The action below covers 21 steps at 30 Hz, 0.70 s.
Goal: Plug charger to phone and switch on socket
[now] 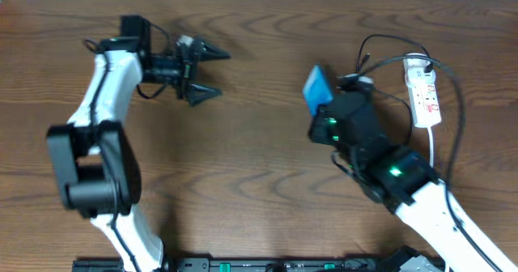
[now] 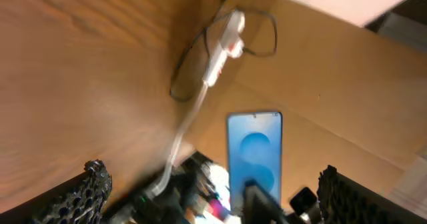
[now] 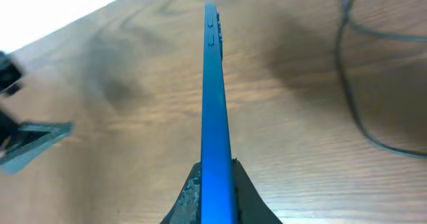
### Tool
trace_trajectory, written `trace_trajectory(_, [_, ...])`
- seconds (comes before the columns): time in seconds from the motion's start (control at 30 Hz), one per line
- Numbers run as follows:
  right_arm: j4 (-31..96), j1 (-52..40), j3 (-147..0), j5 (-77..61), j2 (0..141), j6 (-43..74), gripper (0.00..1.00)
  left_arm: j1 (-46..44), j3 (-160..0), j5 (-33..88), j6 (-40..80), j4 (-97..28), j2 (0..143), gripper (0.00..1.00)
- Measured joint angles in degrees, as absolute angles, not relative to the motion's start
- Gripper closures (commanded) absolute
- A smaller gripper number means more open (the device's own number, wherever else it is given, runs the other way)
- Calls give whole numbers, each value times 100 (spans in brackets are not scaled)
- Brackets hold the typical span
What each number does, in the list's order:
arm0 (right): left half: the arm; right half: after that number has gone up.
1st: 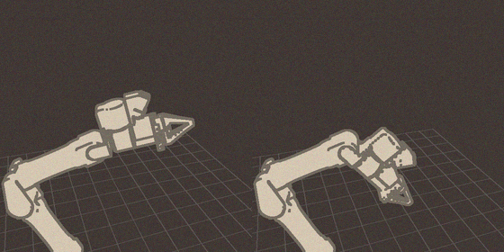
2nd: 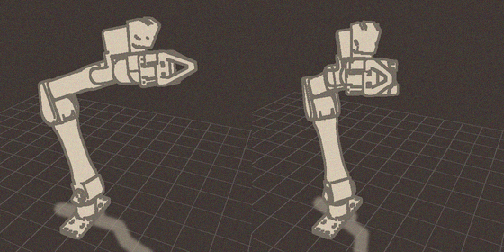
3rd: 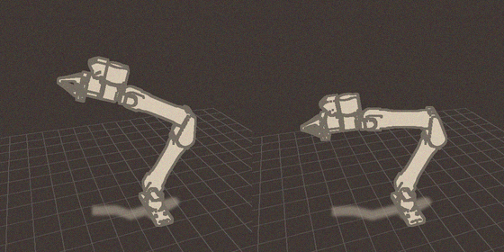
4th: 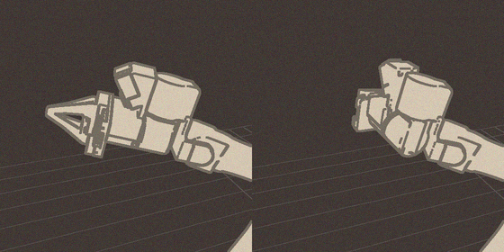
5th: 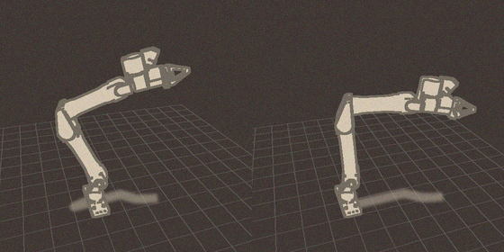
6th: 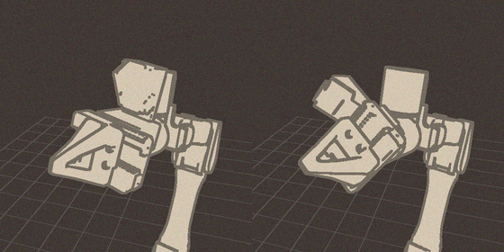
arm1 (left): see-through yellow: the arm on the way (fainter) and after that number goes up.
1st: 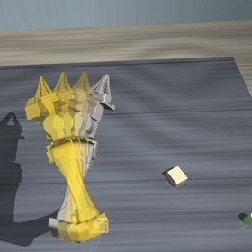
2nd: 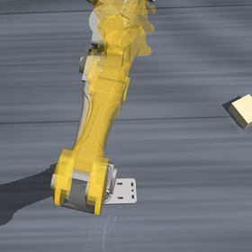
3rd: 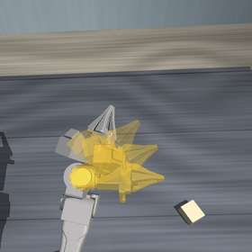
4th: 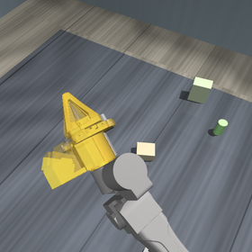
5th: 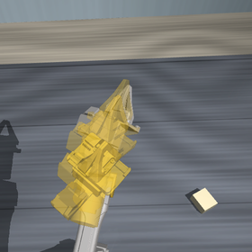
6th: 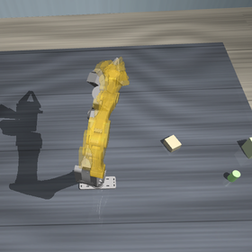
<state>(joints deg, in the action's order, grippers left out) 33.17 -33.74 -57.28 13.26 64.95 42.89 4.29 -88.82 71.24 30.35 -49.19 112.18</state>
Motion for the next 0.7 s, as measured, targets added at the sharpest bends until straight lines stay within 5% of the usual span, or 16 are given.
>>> trace_trajectory(0.23, [3378,-2851,-5509,1020,5684,4523,99,626,-8871,4047,2838,-6600,8917,1])
trace_trajectory(0.43, [305,-2626,-3712,99,5800,5544,99,628,-8873,899,2821,-8149,7378,1])
trace_trajectory(0.5, [-1245,-2593,-3022,-178,6156,6195,99,628,-8864,318,2818,-8368,6995,1])
trace_trajectory(0.7, [-3122,-2589,-2534,-698,7363,7144,99,628,-8573,-657,2860,-8379,5286,1])
